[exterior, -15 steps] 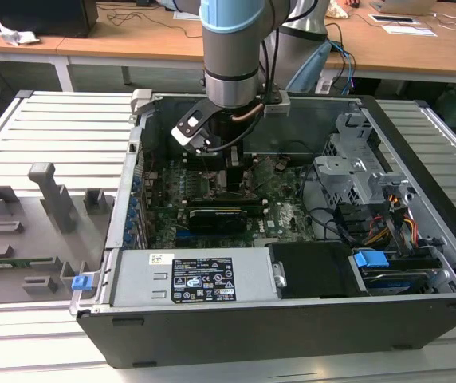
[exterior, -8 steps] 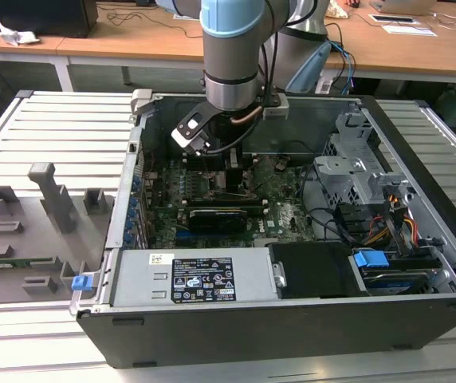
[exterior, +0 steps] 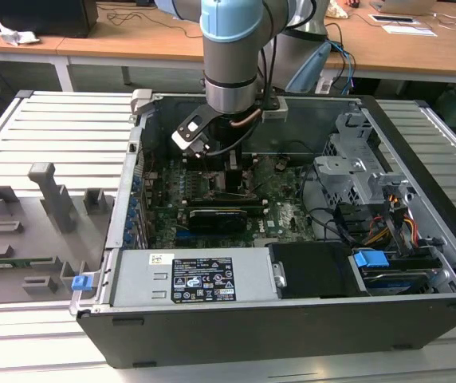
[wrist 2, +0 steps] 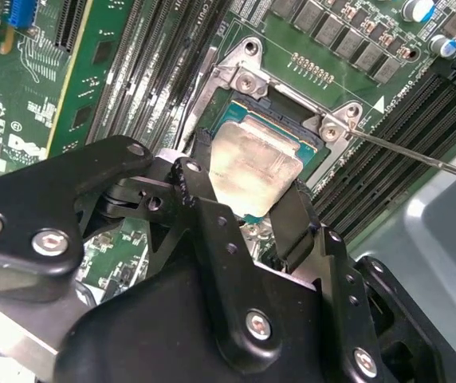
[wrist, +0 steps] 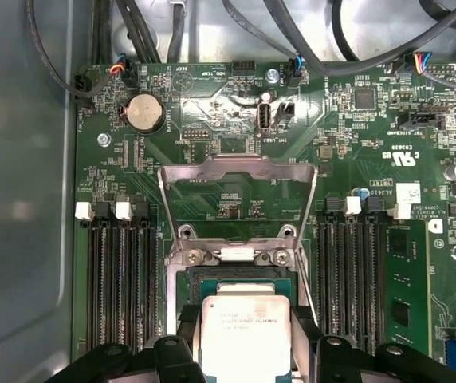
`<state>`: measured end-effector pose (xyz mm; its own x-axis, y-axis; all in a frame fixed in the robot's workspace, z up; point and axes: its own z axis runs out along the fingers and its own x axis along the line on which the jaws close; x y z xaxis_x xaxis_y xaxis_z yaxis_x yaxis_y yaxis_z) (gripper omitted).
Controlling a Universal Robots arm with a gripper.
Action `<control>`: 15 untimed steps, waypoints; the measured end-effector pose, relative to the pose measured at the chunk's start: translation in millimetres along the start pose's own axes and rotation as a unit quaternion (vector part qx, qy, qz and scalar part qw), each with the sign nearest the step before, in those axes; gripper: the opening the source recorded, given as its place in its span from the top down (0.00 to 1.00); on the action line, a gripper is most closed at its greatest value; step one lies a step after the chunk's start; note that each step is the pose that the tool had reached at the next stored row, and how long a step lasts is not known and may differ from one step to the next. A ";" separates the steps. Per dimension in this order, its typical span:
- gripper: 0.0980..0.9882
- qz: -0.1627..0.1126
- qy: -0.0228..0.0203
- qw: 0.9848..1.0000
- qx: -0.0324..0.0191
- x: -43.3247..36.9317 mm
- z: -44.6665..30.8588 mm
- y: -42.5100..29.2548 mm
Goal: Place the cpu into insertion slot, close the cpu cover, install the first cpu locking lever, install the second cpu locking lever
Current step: 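Place the cpu into insertion slot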
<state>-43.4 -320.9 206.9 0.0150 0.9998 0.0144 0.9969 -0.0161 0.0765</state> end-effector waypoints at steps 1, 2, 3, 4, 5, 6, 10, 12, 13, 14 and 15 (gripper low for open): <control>0.51 0.000 0.000 1.000 0.000 0.0 1.2 -0.1; 0.51 0.000 0.000 1.000 0.000 0.0 2.2 -0.2; 0.51 0.000 0.000 1.000 0.000 0.0 2.9 -0.2; 0.51 0.000 0.000 1.000 0.000 0.1 3.3 0.0; 0.51 0.000 0.000 1.000 0.000 0.2 3.7 0.4; 0.51 0.000 0.000 1.000 0.000 0.2 3.9 0.5; 0.51 0.000 0.000 1.000 0.000 0.6 5.5 0.5; 0.51 0.000 0.000 1.000 0.000 0.9 7.0 0.3; 0.51 0.000 0.000 1.000 0.000 0.9 7.4 0.3; 0.51 0.000 0.000 1.000 0.000 0.9 7.5 0.2; 0.51 0.000 0.000 1.000 0.000 1.0 7.6 0.2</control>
<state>-42.6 -319.8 199.4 0.0152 0.9998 0.0140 0.9970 -0.0163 0.0758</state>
